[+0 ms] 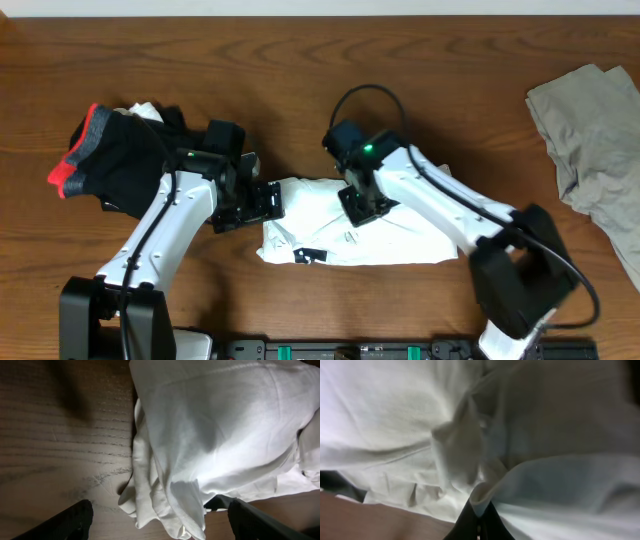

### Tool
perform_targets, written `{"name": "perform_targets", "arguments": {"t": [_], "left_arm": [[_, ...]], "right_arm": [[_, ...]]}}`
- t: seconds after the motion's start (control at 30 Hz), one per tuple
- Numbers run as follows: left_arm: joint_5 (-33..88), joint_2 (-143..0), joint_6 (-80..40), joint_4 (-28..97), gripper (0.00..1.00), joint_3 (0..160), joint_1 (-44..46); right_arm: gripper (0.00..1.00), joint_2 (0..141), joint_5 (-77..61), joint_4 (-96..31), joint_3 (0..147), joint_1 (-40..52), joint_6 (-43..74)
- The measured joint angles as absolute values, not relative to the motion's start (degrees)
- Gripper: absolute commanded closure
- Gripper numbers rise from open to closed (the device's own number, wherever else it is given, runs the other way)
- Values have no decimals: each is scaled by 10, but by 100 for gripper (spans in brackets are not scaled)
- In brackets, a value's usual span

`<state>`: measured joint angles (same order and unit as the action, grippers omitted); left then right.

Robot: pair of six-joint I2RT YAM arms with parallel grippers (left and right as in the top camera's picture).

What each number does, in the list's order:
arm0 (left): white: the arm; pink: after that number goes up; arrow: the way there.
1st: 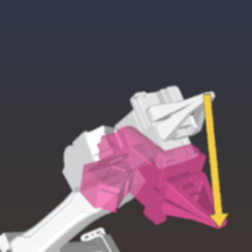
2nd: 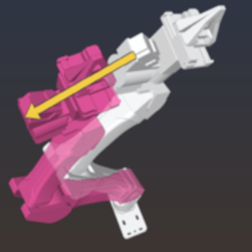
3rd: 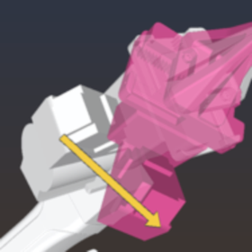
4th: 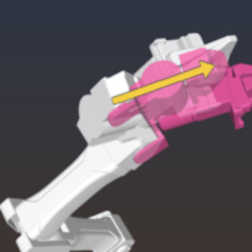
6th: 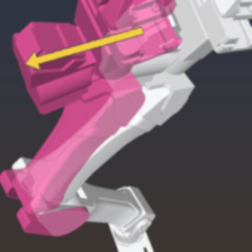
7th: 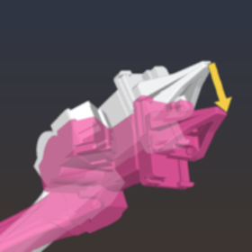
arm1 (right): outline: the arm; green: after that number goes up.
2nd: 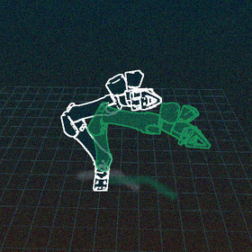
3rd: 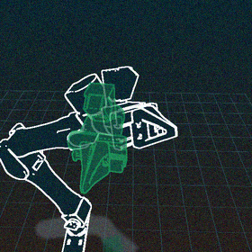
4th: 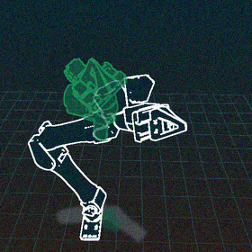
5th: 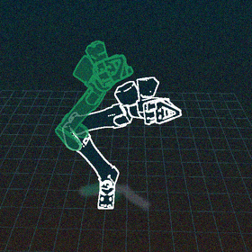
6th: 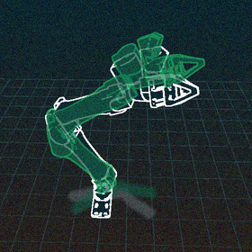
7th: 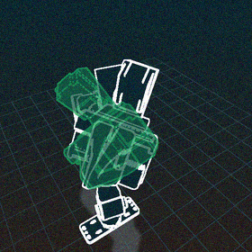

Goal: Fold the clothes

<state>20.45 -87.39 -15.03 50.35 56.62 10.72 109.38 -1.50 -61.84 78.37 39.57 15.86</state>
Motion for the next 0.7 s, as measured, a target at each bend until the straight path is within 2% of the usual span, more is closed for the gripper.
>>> {"name": "perform_targets", "arguments": {"t": [0.07,0.13,0.43,0.7], "left_arm": [[204,-874,-150,504,12,566,107],[204,-874,-150,504,12,566,107],[204,-874,-150,504,7,566,107],[204,-874,-150,499,1,566,107]], "right_arm": [[81,1108,-19,-618,784,401,159],[76,1119,-22,-618,784,407,158],[80,1136,-13,-632,785,415,154],[78,1107,41,-680,829,414,154]]}}
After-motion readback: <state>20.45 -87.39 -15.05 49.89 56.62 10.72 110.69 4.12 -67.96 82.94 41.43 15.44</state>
